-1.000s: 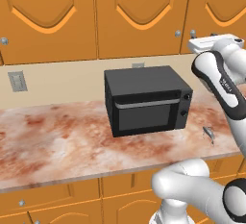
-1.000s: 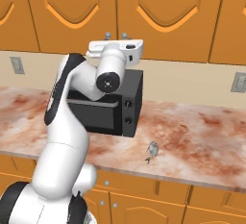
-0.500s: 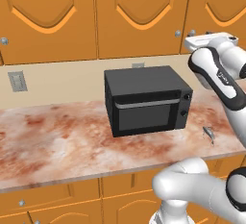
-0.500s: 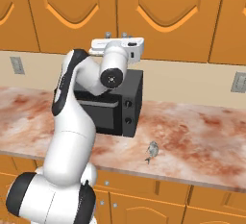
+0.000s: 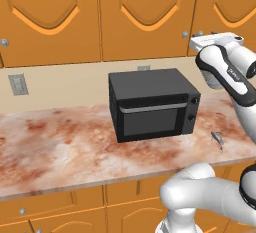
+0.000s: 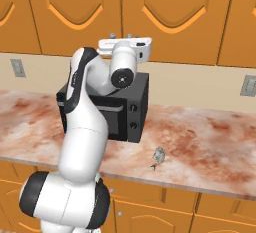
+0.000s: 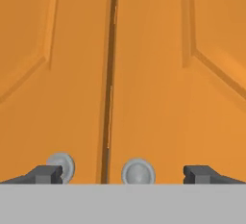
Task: Retrieve the tupperware from the cabinet, then place the raw meat into the tupperware to avoid contamination.
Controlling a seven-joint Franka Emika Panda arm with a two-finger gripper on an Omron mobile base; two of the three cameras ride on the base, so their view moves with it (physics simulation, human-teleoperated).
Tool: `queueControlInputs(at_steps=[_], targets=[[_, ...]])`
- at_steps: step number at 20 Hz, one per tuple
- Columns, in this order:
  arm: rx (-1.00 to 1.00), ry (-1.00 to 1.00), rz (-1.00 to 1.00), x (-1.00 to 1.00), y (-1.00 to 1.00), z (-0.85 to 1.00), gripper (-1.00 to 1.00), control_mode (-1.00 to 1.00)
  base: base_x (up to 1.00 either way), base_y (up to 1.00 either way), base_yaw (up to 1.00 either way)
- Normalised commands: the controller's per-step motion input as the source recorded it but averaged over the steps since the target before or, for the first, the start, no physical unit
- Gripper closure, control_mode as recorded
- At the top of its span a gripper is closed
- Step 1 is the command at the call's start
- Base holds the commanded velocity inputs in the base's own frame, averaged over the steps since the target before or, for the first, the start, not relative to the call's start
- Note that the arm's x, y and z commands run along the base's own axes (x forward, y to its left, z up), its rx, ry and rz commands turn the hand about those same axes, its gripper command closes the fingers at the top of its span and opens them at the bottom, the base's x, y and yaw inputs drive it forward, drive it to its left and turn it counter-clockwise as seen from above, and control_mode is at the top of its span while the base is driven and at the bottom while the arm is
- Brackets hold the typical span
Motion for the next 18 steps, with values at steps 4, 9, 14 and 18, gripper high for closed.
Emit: queueControlInputs(at_steps=[4, 9, 14, 18], targets=[[0.0, -0.03, 0.03, 0.19, -0.09, -0.1, -1.0, -1.0, 0.0, 0.0, 0.0], [0.0, -0.03, 0.02, 0.18, -0.03, -0.1, -1.0, -1.0, 0.0, 0.0, 0.0], [0.0, -0.02, 0.01, 0.2, 0.0, -0.07, -1.0, -1.0, 0.0, 0.0, 0.0], [0.0, -0.01, 0.01, 0.21, 0.0, -0.07, -1.0, -1.0, 0.0, 0.0, 0.0]])
